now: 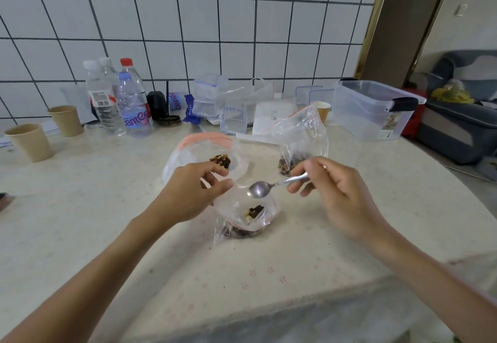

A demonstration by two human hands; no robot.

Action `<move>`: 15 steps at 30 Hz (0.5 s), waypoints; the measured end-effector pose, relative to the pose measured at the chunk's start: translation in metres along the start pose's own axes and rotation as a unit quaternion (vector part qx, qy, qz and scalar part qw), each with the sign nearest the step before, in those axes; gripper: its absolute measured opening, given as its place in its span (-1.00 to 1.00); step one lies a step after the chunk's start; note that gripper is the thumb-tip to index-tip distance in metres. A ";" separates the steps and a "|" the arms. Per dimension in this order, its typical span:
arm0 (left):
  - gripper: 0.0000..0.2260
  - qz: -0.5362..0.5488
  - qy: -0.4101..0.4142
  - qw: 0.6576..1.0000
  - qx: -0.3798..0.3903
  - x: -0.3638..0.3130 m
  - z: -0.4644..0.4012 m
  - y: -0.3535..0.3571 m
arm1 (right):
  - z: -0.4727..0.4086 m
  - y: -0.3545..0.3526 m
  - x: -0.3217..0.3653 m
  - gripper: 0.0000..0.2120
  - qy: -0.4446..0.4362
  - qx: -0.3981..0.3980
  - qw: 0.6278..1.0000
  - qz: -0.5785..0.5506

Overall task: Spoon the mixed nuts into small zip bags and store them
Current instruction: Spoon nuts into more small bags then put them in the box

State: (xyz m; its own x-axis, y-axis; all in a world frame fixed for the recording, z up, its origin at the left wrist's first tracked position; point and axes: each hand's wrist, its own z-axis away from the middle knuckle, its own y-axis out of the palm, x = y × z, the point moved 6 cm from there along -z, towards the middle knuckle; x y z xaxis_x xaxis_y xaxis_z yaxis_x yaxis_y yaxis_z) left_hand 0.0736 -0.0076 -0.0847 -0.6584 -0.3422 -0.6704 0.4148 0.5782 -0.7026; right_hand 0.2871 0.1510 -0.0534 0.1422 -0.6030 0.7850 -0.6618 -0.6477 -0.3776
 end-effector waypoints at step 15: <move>-0.44 -0.131 0.014 0.969 -0.210 0.034 -0.058 -0.057 | -0.074 0.089 -0.028 -0.63 0.207 -0.038 0.971 -0.110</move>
State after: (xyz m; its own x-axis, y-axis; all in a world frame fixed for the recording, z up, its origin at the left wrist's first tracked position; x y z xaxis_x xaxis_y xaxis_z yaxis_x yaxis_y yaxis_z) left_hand -0.0089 -0.0099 -0.0537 -0.7257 -0.5010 -0.4716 -0.0569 0.7268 -0.6845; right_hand 0.1695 0.1454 -0.0725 -0.0114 -0.2041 0.9789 -0.7038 -0.6938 -0.1528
